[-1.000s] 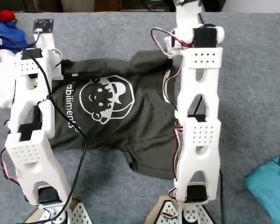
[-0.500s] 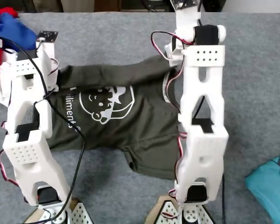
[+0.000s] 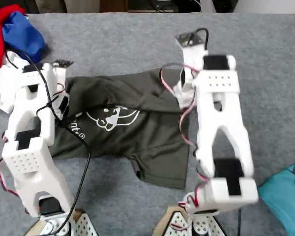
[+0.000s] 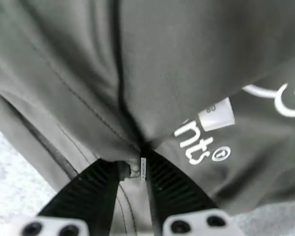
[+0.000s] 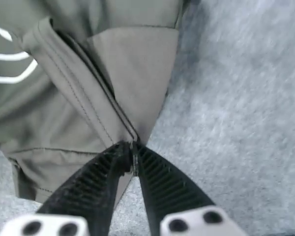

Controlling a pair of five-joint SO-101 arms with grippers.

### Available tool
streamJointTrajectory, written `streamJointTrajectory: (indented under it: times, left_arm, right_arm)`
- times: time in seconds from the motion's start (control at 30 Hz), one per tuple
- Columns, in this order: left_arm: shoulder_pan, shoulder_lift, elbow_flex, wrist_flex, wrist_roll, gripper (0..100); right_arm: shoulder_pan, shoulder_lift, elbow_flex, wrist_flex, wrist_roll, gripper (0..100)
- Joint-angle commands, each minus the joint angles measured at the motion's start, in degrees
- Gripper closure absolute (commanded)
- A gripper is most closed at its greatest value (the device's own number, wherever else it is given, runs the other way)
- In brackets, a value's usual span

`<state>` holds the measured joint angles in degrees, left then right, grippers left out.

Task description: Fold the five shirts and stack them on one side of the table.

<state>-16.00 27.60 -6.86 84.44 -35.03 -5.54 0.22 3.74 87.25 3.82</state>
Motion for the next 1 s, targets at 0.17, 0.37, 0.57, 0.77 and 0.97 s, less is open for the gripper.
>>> streamJointTrajectory:
  times: [0.17,0.37,0.57,0.77,0.97]
  left_arm:
    - [-4.5,-1.5,3.3,0.9,-4.4,98]
    - [-6.3,-7.1,3.3,4.7,-8.8,98]
    - [-6.3,-12.4,3.7,9.1,-10.9,98]
    - [-7.7,-12.7,3.9,13.8,-15.0,98]
    - [-9.3,-13.0,5.3,14.2,-17.2,98]
  right_arm:
    - [2.4,-15.5,23.4,-12.4,-0.4,99.4]
    - [7.9,-17.9,25.1,-12.8,-0.4,99.4]
    - [10.7,-18.2,26.2,-12.8,-0.1,99.4]
    - [10.9,-18.3,32.2,-12.8,0.0,99.4]
    - [10.9,-18.4,33.8,-12.7,0.0,99.4]
